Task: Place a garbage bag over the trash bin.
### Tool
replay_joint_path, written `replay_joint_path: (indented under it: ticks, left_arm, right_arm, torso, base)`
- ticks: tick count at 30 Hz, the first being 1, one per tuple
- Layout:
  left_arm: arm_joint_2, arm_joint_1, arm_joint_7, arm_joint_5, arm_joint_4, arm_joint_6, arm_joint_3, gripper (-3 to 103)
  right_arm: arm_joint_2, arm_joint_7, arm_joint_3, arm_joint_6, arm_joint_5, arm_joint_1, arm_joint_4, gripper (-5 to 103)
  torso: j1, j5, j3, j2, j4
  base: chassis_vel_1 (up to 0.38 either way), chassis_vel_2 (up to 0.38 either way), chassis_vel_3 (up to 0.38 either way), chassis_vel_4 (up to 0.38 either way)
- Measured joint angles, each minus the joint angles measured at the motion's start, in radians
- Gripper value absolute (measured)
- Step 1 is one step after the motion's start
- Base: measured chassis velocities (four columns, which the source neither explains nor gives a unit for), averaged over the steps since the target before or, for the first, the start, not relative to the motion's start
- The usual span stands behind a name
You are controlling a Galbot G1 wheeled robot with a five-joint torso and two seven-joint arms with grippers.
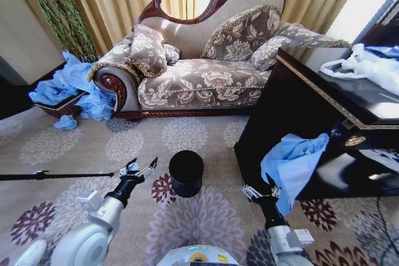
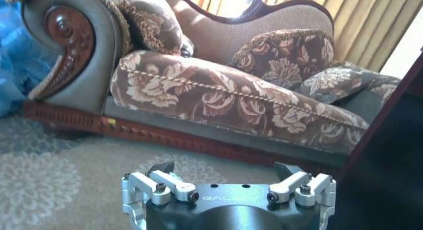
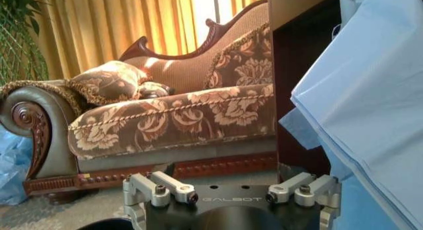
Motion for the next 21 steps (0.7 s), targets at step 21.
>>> replay_joint_path:
  ticks: [21]
  left_arm:
    - [0.014,-0.032,0.005,0.021,0.03,0.012,0.005,100]
  right_arm:
    - [-0.004,0.005,0.007,-0.002,-0.001,-0.002,-0.005,100]
  torso:
    - [0.0,0.0,0.0,0.0,-0.0001]
  base:
    - [0.0,0.0,0.0,0.0]
